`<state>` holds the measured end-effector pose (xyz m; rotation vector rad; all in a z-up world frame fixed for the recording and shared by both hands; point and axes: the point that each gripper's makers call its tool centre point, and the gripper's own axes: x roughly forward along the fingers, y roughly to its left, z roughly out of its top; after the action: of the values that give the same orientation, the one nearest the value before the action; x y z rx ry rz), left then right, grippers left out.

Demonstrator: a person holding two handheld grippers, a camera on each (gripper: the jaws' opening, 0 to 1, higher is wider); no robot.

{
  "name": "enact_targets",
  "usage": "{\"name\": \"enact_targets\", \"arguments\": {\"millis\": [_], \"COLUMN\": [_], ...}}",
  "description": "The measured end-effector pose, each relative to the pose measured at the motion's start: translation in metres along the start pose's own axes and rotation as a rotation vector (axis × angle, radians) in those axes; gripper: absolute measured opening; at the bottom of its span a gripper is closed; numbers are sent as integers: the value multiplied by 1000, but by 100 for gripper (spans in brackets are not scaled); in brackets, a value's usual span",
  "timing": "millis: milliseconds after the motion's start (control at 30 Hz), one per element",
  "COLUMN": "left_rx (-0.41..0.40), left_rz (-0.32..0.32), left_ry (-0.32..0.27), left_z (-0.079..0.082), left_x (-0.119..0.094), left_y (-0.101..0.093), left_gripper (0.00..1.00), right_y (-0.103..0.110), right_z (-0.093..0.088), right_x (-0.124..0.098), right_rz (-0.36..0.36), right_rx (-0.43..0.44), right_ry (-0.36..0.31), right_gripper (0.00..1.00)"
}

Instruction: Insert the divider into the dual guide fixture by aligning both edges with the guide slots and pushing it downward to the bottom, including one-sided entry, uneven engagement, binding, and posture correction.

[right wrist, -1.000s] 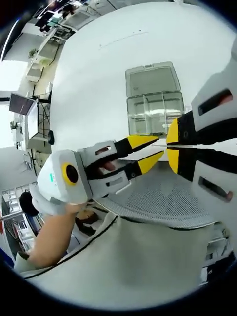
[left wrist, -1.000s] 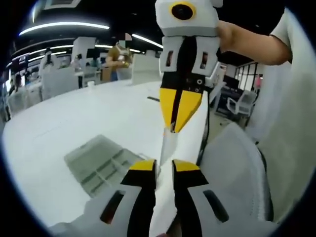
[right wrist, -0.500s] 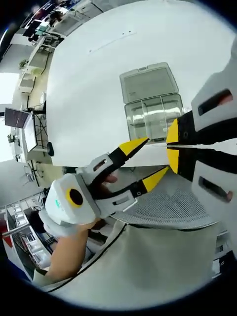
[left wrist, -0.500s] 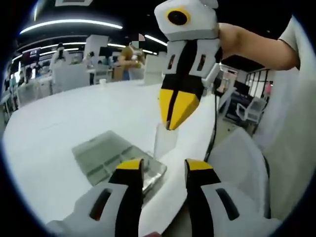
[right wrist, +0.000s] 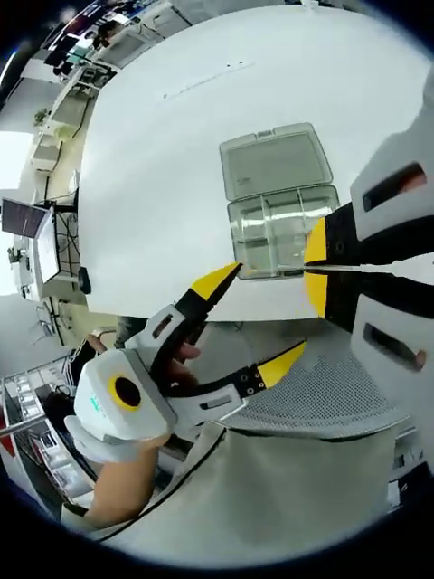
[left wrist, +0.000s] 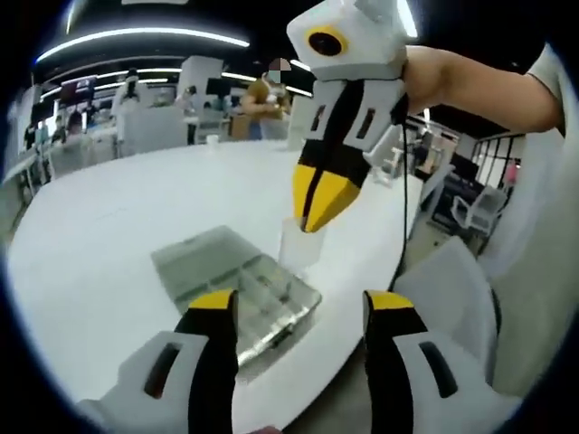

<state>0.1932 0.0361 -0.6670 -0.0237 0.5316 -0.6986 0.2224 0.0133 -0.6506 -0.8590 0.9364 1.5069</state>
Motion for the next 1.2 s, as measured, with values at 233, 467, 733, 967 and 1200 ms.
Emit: {"name": "enact_targets", "arguments": {"millis": [233, 467, 733, 967, 1200], "left_rx": [-43, -86, -135, -162, -182], "left_rz": [39, 75, 88, 94, 101], "left_ry": [5, 2, 39, 41, 45], "left_z": [-7, -8, -17, -19, -22], "left_x": [-2, -4, -6, -5, -5], "left_y": [7, 14, 18, 20, 22], "left_gripper": [61, 69, 71, 73, 76], "right_y": [-8, -13, -20, -21, -23], "right_z": [1, 2, 1, 2, 4], "right_x": [11, 19, 26, 31, 37], "right_rz": [-18, -26, -32, -23, -26], "right_rx": [-14, -36, -69, -85, -113], "right_ry": [8, 20, 34, 34, 40], "right_gripper": [0, 0, 0, 0, 0]}}
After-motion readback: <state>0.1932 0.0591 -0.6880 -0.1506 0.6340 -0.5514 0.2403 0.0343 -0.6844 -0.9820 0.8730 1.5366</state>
